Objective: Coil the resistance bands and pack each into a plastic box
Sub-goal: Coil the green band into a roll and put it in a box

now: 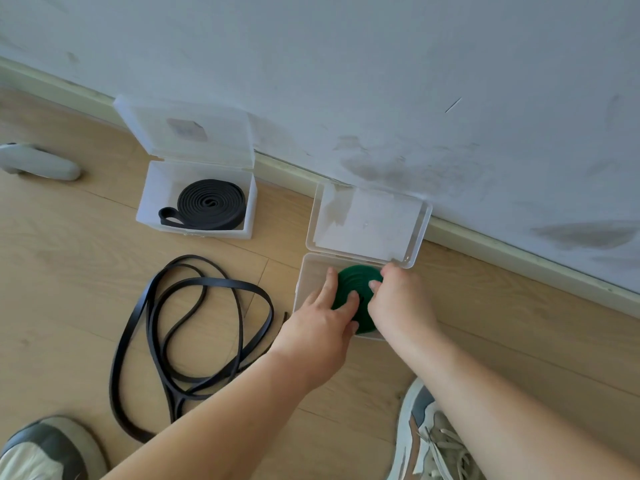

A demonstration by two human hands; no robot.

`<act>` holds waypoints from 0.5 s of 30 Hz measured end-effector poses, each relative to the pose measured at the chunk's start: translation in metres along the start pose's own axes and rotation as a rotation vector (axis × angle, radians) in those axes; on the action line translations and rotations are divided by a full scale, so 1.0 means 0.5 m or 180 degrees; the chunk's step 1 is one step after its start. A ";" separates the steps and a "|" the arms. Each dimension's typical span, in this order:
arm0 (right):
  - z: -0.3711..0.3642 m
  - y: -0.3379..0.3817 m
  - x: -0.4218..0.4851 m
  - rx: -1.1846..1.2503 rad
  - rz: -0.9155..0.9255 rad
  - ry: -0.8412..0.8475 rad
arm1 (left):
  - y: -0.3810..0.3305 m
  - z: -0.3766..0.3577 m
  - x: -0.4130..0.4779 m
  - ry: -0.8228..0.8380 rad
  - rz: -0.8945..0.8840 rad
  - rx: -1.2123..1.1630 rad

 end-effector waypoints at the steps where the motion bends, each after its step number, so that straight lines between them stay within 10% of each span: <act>1: 0.002 0.005 0.005 -0.0365 0.0011 0.0045 | -0.004 -0.005 -0.004 -0.0037 -0.0058 0.0061; 15: 0.070 0.041 -0.019 -0.1282 0.0610 -0.0245 | -0.028 -0.003 -0.032 0.0188 -0.0194 0.0790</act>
Point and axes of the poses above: each hand's wrist, its own x-axis towards the middle knuckle, its own z-axis out of the back of the hand, y = z × x, the point moved 8 cm from there along x, towards the middle knuckle, and after that the axes turned 11 degrees about y, right-handed, at the moved point
